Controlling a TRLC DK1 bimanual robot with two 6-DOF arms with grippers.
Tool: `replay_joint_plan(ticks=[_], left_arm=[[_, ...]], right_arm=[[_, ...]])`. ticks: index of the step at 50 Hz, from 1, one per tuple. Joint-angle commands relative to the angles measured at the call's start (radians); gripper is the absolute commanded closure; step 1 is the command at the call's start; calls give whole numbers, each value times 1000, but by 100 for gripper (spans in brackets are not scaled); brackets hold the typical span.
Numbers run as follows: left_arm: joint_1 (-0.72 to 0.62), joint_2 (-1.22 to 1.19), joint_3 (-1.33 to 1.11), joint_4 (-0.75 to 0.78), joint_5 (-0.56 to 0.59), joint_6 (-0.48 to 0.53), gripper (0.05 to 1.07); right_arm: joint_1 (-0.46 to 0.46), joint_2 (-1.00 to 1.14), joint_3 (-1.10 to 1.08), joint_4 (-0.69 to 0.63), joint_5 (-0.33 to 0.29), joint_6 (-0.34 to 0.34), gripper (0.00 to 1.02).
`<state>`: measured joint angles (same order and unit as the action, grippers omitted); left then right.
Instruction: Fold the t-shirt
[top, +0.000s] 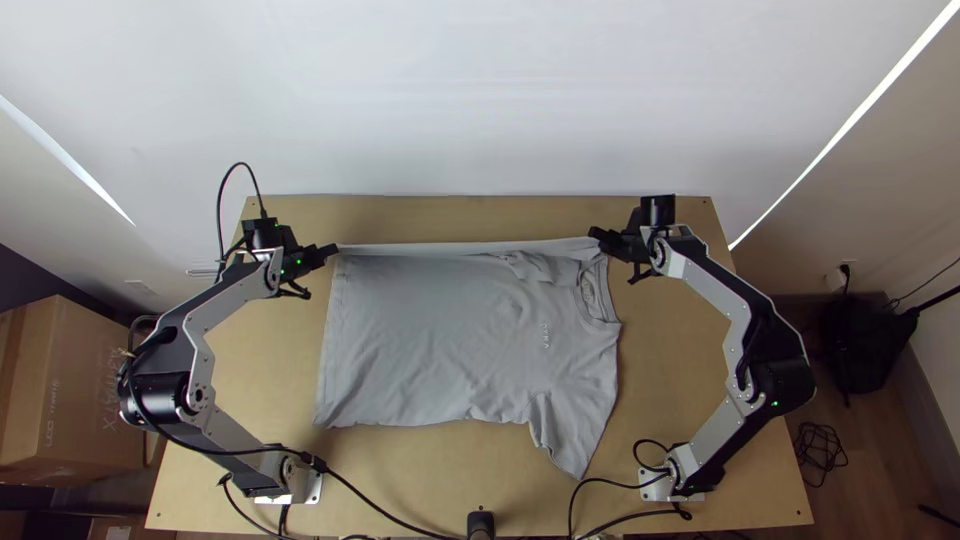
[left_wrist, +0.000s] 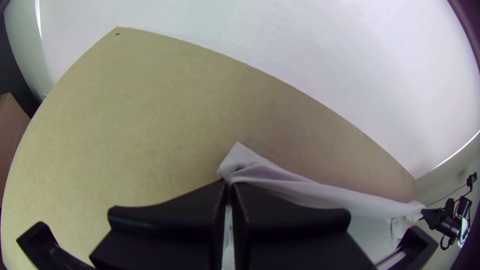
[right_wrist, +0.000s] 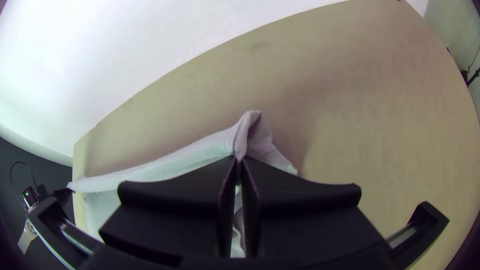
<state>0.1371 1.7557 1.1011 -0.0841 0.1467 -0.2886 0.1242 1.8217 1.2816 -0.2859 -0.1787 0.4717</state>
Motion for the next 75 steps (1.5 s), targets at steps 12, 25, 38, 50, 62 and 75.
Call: replay_joint_plan(ticks=[12, 25, 38, 50, 62, 75], left_arm=[[-4, -78, -121, 43, -1, -18, 105], [-17, -76, -178, 70, -4, -15, 105], [-16, -70, -193, 70, -9, -7, 105], [-17, -140, -205, 57, -12, 3, 43], [2, -295, -251, -6, -2, 58, 27], [38, -527, -284, -152, 57, 97, 26]], right_arm=[[11, -108, -171, 40, 16, 22, 100], [22, -127, -265, 73, 18, 31, 100], [41, -193, -344, 77, 18, 42, 100], [17, -331, -403, 63, 18, 42, 52], [-32, -535, -426, -78, 18, 67, 30], [-66, -737, -467, -340, 16, 41, 10]])
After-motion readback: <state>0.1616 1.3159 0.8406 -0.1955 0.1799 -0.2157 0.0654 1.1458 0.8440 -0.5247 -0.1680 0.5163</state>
